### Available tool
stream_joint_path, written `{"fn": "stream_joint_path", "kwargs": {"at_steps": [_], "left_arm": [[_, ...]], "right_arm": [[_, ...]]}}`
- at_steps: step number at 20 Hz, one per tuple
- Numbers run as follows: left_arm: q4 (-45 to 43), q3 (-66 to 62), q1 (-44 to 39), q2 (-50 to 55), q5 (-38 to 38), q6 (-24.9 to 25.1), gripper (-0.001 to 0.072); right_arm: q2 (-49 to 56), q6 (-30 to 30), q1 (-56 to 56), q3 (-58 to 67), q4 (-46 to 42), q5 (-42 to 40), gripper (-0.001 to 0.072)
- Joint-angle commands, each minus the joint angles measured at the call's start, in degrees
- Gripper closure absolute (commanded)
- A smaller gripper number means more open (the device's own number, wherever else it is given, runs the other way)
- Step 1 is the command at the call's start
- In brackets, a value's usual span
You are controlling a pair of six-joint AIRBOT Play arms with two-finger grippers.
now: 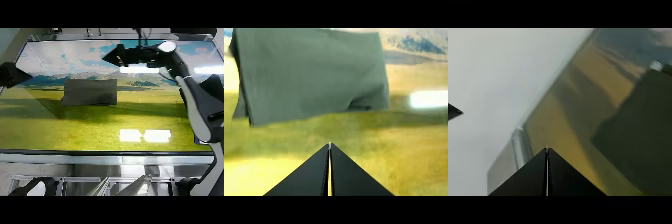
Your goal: Fold the shirts.
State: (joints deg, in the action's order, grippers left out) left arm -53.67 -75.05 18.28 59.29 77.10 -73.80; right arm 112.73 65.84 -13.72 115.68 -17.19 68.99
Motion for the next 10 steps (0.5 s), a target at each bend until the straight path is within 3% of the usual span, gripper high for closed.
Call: {"fn": "stream_joint_path", "kwargs": {"at_steps": [1,2,7,10], "left_arm": [[2.4,10.2,2.5,-6.7,-3.6,0.5,0.0676],[3.8,12.2,2.9,-7.9,-5.2,0.5,0.0676],[7.3,14.4,3.9,-8.5,-7.3,2.9,0.0676],[7.3,14.4,3.9,-8.5,-9.6,3.1,0.0676]], "right_arm": [[-3.3,13.8,6.1,-4.3,-20.9,7.0,0.0114],[-2.4,14.3,6.1,-5.2,-22.9,6.7,-0.0001],[6.6,14.6,3.6,-5.6,-22.4,1.7,-0.0002],[11.1,14.6,2.4,-5.6,-16.8,-0.9,-0.0003]]}}
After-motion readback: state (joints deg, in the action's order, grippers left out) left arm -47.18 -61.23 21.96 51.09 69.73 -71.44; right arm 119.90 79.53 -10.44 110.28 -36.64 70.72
